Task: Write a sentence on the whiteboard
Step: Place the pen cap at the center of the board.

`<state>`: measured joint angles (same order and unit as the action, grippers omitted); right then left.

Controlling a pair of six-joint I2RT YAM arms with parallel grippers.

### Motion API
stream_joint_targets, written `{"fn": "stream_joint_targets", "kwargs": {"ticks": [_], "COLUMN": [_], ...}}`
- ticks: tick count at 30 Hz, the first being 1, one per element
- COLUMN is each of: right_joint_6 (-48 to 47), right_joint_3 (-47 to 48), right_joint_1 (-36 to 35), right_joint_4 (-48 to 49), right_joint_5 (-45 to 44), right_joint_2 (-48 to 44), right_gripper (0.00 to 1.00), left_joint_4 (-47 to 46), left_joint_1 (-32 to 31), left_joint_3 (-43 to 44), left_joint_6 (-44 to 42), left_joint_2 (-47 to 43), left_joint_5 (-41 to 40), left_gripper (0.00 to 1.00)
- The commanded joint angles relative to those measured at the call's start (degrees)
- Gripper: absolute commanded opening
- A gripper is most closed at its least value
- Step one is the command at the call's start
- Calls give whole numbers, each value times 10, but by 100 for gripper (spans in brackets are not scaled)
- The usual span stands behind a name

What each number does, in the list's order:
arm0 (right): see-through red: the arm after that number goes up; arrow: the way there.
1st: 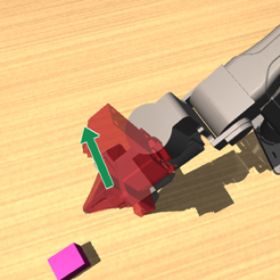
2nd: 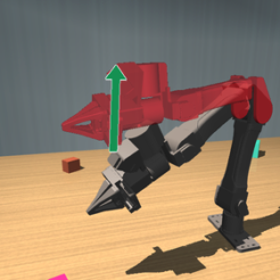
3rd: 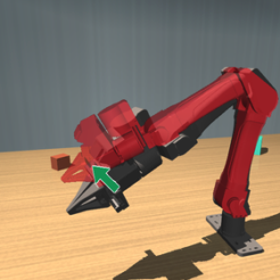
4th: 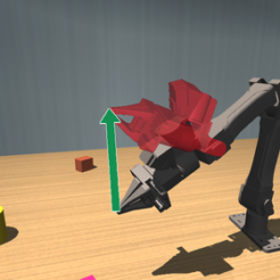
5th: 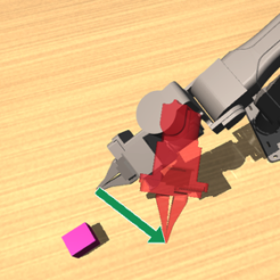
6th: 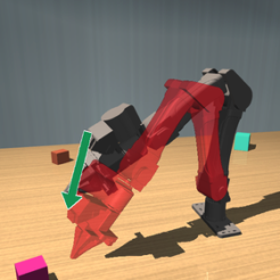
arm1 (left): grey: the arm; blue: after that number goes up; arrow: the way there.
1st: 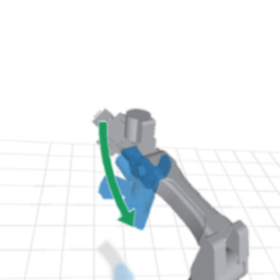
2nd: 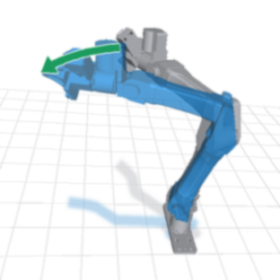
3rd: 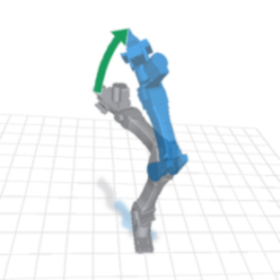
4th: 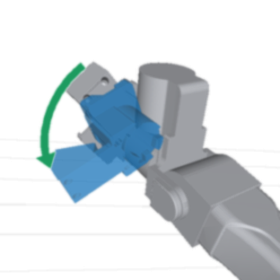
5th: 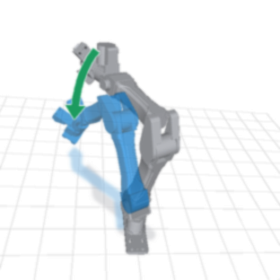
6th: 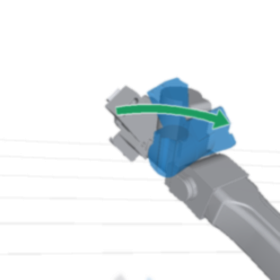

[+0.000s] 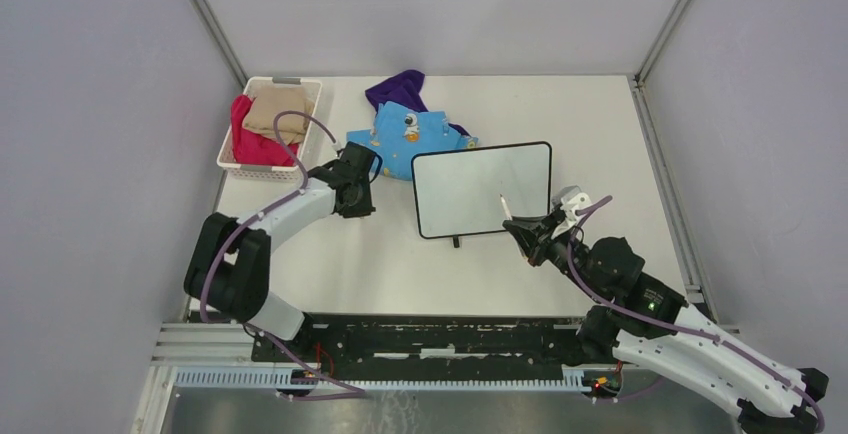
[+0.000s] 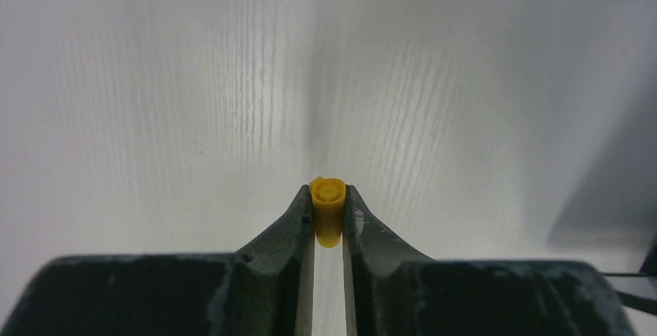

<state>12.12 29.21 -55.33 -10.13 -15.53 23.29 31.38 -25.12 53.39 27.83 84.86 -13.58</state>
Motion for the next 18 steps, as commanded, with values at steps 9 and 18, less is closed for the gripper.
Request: {"fn": "stream_joint_targets", "kwargs": {"ticks": [9, 18], "right_joint_6": [-13, -19], "right_joint_3": [41, 44], "right_joint_1": [1, 1], "right_joint_4": [2, 9], "right_joint_5": [7, 8], "right_joint_2": [4, 18], "right_gripper": [0, 0], "left_joint_4": [-76, -80], "left_joint_1": [18, 22], "left_joint_3": [21, 15], "left_joint_6": [-1, -2], "left_joint_2": [99, 137], "left_joint_5": [41, 49], "left_gripper": [5, 13]}}
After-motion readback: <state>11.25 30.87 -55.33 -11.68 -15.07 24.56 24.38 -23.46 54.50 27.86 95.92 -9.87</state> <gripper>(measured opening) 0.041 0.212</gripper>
